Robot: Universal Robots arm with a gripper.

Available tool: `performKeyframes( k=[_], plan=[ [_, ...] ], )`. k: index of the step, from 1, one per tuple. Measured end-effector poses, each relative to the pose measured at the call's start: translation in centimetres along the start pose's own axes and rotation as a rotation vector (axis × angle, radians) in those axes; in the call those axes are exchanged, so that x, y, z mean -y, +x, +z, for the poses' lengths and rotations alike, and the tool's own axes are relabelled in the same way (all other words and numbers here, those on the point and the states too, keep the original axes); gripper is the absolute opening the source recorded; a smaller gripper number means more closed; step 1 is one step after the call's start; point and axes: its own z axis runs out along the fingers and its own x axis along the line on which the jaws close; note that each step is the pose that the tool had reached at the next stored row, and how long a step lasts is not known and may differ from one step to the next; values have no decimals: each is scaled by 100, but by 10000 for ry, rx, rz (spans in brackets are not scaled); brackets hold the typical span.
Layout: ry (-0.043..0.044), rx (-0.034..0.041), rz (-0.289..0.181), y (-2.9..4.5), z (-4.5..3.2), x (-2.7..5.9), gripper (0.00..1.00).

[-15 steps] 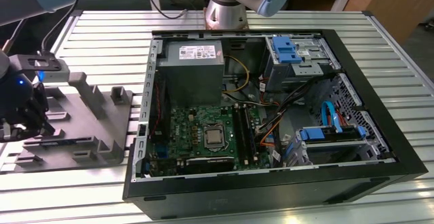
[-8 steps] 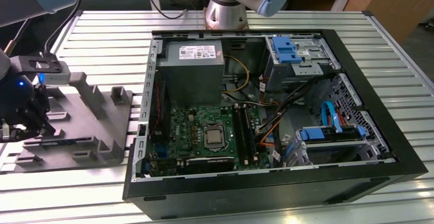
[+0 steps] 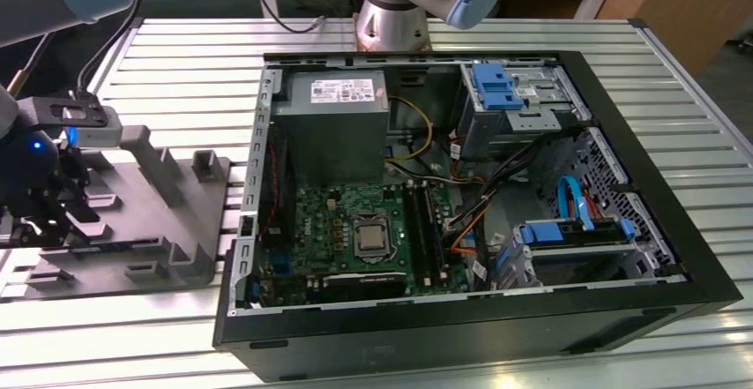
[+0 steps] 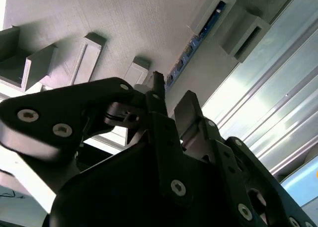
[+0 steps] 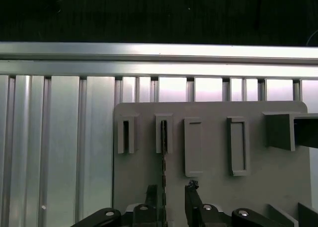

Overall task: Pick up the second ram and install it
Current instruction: 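Pick up the second ram and move it above second insertion slot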

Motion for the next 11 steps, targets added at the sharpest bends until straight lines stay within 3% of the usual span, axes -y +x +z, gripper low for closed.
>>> performKeyframes(
  k=[3, 11],
  plan=[
    [0, 0, 8, 0, 0, 0, 41],
    [2, 2, 27, 1, 15, 0, 41]
  ],
)
